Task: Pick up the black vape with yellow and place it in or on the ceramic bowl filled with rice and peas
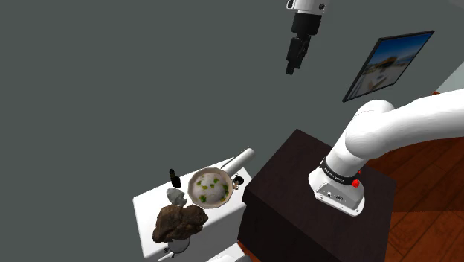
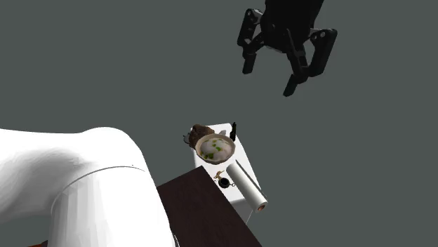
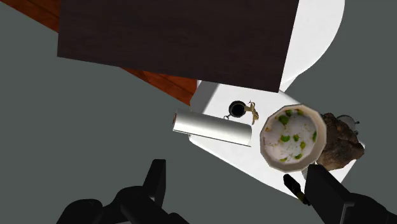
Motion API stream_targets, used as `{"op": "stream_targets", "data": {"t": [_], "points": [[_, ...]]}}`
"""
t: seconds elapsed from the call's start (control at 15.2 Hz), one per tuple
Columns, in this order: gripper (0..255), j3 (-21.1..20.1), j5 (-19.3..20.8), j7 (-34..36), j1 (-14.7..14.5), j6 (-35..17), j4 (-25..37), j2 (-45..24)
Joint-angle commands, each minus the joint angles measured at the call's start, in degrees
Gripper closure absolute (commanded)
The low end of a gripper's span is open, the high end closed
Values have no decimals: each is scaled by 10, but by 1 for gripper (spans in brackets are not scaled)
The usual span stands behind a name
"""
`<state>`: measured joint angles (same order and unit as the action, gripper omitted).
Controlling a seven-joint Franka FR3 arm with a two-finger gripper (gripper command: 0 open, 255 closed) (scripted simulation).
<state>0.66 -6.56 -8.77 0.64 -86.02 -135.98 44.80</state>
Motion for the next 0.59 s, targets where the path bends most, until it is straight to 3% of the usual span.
{"op": "stream_targets", "data": {"t": [0.0,0.53], "points": [[0,0,0,0,0,0,0,0],[0,-76,-45,47,-31,-163,-84,-42]]}}
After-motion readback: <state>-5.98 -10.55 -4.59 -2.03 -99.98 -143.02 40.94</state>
